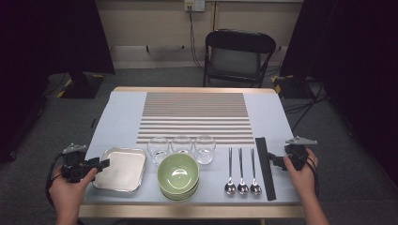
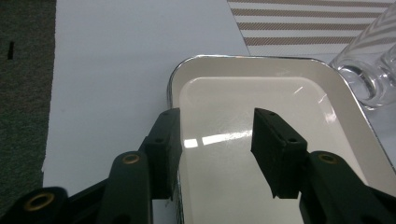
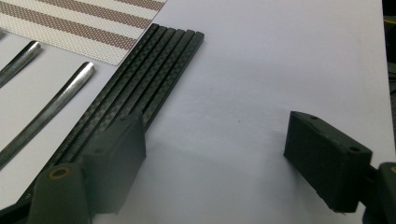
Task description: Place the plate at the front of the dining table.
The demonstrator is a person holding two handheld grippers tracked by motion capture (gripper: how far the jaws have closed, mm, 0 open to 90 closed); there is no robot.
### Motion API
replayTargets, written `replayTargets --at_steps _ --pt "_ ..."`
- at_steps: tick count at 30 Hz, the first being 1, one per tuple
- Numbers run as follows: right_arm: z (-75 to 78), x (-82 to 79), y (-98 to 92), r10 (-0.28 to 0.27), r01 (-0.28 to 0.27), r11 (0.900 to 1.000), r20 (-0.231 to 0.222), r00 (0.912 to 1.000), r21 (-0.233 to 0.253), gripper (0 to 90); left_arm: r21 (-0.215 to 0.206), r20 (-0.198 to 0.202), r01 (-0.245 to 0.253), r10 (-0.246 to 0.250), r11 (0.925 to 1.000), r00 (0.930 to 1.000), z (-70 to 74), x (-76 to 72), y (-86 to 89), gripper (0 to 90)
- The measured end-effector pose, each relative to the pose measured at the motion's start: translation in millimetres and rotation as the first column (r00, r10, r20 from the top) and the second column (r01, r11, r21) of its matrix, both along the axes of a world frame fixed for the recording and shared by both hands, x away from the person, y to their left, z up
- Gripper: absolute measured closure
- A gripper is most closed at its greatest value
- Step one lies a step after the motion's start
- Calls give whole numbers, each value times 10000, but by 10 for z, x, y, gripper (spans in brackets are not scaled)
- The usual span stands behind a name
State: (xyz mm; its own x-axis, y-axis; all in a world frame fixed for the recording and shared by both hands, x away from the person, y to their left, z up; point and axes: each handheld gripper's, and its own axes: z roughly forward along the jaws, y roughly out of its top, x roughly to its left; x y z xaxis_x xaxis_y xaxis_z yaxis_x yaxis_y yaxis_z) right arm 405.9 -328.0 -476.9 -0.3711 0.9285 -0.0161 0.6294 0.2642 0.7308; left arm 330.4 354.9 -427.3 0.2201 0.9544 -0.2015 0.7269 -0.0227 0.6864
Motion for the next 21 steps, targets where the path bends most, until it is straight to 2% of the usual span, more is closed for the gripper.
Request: replayTargets --at_steps 4,8,10,13,21 --pt "0 0 0 -2 2 10000 3 10000 -5 199 74 14 -112 112 9999 9999 -2 1 17 558" --pt "0 -1 1 1 -1 10000 -3 10000 0 199 -57 -223 -99 98 9999 9997 -55 15 57 588" --pt "0 -1 1 -1 1 10000 -4 10000 -2 199 -100 -173 -133 131 9999 9998 -65 14 80 608" --pt "-1 0 1 5 -5 10000 -3 10000 6 199 -435 -176 -157 149 9989 9997 -80 19 112 622" --pt "0 -3 4 2 -2 10000 -2 10000 -10 199 -540 -319 -258 241 9982 9992 -112 25 158 698"
